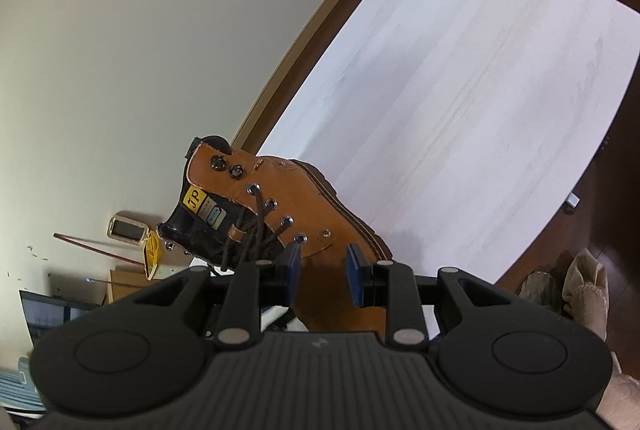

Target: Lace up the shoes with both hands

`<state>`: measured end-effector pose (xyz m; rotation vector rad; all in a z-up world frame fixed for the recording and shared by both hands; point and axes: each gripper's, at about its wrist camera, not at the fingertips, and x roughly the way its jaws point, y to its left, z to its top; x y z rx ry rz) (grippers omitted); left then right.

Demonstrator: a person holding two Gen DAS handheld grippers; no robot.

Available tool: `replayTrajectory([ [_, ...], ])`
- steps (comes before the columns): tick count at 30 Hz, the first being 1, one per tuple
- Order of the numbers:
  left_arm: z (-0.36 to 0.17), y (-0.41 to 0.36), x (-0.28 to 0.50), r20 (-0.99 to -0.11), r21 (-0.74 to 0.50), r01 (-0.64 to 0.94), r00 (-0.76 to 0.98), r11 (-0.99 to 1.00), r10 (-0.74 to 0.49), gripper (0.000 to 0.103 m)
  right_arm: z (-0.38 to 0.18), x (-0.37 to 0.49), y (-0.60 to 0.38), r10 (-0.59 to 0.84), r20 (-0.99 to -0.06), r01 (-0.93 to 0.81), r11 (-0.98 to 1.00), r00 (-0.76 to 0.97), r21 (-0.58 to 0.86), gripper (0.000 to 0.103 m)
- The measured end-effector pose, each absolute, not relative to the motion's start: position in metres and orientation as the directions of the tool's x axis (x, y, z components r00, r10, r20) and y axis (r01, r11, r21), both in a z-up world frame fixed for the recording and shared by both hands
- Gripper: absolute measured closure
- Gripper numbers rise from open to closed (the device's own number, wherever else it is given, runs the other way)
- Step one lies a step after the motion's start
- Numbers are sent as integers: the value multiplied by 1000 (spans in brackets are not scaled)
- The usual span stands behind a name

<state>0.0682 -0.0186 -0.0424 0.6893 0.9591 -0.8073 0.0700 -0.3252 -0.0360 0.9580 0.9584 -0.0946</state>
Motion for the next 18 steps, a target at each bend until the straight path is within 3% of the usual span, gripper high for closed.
replayTrajectory([
  [12,44,8,55,-864,62,869,292,490,-409,99,-34,75,-305,367,-693,411,600,621,686,74],
  [18,86,-7,52,-819,98,892,324,442,-474,99,-31,86,-290,419,-645,357,582,639,731,74],
])
